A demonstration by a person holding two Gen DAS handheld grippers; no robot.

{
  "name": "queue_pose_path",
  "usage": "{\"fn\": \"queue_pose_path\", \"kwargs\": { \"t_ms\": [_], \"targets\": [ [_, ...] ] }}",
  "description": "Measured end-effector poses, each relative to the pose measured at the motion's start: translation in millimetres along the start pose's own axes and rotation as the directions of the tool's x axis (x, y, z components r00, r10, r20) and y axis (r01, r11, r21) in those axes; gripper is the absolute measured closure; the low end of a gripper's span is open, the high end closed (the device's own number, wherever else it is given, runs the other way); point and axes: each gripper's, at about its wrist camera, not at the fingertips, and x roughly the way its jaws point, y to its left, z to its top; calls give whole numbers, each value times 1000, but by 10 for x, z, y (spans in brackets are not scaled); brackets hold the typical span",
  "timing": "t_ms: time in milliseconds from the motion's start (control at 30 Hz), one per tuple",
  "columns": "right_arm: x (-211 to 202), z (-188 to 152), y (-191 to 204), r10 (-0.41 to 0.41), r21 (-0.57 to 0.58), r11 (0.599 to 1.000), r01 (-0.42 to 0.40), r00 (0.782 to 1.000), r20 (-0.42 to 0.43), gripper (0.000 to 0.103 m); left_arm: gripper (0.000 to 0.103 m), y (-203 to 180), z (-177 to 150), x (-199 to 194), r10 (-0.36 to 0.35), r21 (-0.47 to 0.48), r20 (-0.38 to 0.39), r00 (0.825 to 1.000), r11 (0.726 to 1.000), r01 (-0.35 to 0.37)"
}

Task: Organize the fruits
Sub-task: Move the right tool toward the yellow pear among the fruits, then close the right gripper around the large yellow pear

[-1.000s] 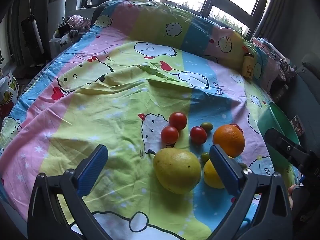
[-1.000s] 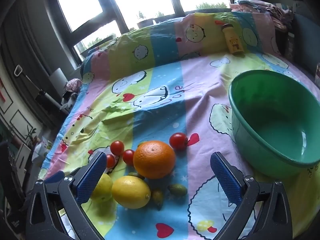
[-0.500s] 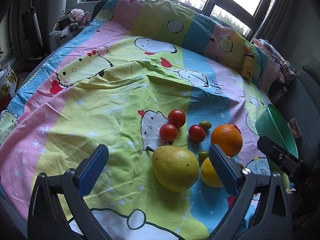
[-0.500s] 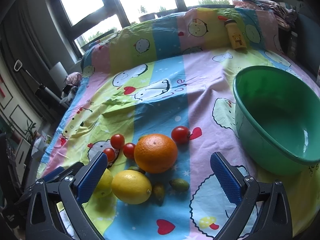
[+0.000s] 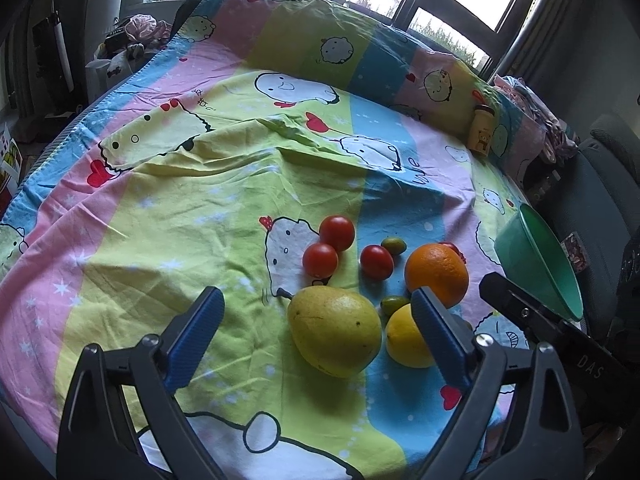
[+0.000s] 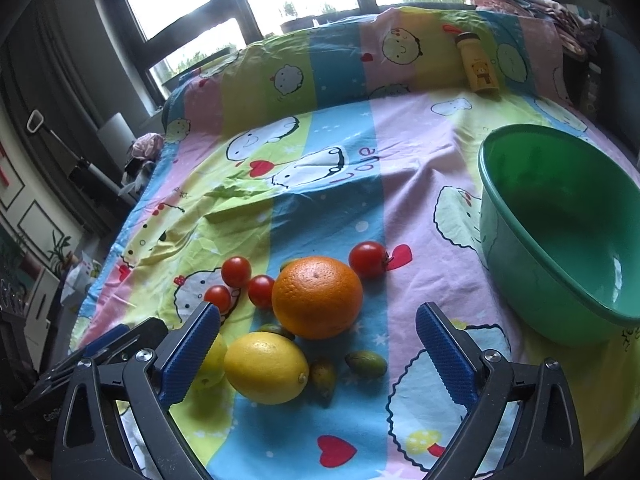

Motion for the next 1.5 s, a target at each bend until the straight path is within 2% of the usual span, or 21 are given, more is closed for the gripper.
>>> {"fn": "queue_pose_path", "kwargs": {
  "t_ms": [500,733,1200,1400,1500],
  "targets": [
    [5,-9,-20,4,13,1000,-4,1000,-5,6,14,4,-1,-20,-38,-10,-2,999,999,38],
    [26,-11,-11,9,19,1000,-9,1000,-12,14,19,14,5,-7,-44,-14,-9,999,999,44],
    [24,-12,-14,18,25,1000,-17,1000,-18,17,25,-25,6,-10,-78,-2,-29,997,997,78],
    [-28,-14,-32,77,61,995,-75,996,-40,31,36,-1,-9,-110,-109,-4,-54,993,994,109],
    [-36,-20,-23,201,123,974,-189,976,-88,35,43,10,-38,-160,-131,1,-72,989,991,132]
  ]
}}
